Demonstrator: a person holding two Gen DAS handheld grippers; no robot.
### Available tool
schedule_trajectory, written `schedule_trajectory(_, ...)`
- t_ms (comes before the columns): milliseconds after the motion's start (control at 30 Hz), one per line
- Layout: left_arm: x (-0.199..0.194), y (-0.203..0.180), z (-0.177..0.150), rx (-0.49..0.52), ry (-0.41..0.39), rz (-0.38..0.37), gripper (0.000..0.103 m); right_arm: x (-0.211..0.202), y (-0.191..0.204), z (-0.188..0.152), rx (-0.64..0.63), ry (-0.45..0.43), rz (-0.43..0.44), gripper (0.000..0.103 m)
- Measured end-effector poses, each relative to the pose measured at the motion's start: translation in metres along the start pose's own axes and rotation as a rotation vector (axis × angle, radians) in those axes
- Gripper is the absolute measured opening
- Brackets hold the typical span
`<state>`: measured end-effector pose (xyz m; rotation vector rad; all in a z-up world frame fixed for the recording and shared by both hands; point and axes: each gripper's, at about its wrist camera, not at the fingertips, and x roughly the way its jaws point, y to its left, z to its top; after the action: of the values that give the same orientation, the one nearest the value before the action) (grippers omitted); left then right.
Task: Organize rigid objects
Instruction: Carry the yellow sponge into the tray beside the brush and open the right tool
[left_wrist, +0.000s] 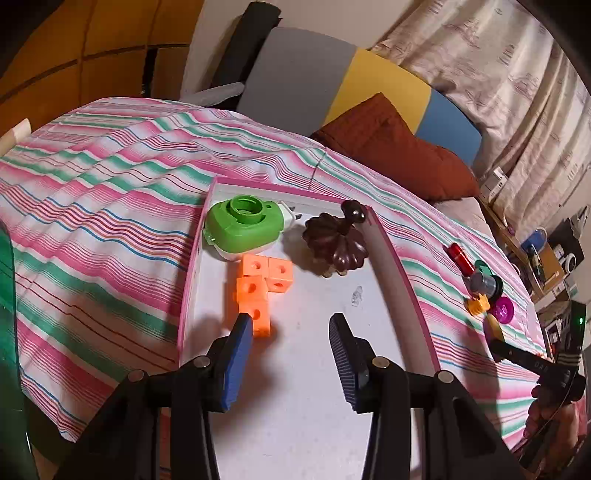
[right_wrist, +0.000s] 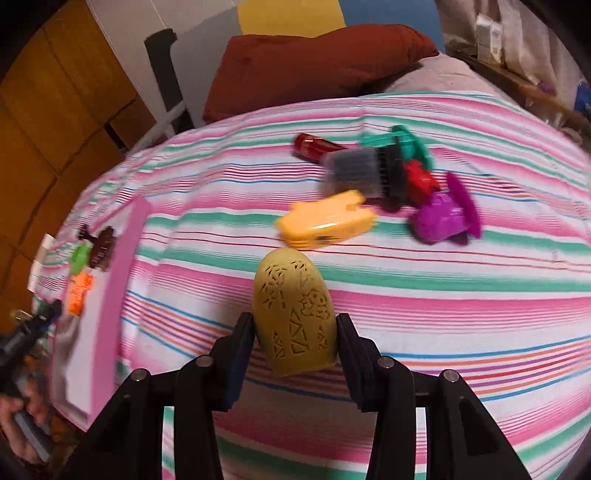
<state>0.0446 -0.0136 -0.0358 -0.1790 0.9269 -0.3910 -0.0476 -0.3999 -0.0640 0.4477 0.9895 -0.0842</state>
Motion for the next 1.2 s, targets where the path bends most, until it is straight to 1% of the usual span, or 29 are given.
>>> schedule_trajectory(100,-0.004,0.0,-0.002,0.021,-0.011,0.005,0.043,0.003,0.029,-0.001,-0.039,0.008,0.04,0.045)
schedule_trajectory(167,-0.008,0.0,-0.004,0.028,-0.015,-0.007,0.043,0.004,0.049,0.001,-0.062,0.005,0.081,0.045)
schedule_trajectory(300,-0.009,0.0,-0.01,0.046,-0.002,-0.011,0.043,0.008,0.094,0.012,-0.114,-0.008,0.14,0.045)
schedule_trajectory(500,-0.012,-0.001,-0.016,0.061,0.0,-0.019,0.043,0.018,0.15,0.028,-0.187,-0.022,0.173,0.045)
schedule_trajectory(633,-0.015,0.0,-0.018,0.062,0.0,-0.029,0.043,0.036,0.182,0.037,-0.22,-0.014,0.167,0.045)
schedule_trajectory(767,-0.02,0.002,-0.019,0.065,-0.009,-0.028,0.043,0.058,0.203,0.048,-0.26,-0.009,0.106,0.045)
schedule_trajectory(867,-0.023,0.006,-0.02,0.058,-0.014,-0.028,0.043,0.07,0.212,0.054,-0.283,-0.012,0.071,0.045)
schedule_trajectory(1033,-0.026,0.011,-0.021,0.049,-0.016,-0.02,0.043,0.086,0.21,0.065,-0.248,-0.006,0.043,0.045)
schedule_trajectory(1100,-0.027,0.012,-0.021,0.046,-0.015,-0.02,0.043,0.088,0.211,0.067,-0.244,-0.022,0.035,0.047)
schedule_trajectory(1133,-0.027,0.012,-0.021,0.046,-0.015,-0.017,0.043,0.087,0.211,0.069,-0.241,-0.035,0.038,0.05)
schedule_trajectory(1167,-0.028,0.012,-0.022,0.047,-0.014,-0.015,0.043,0.087,0.211,0.07,-0.239,-0.043,0.055,0.057)
schedule_trajectory(1200,-0.028,0.012,-0.022,0.048,-0.014,-0.015,0.043,0.086,0.21,0.07,-0.238,-0.05,0.066,0.058)
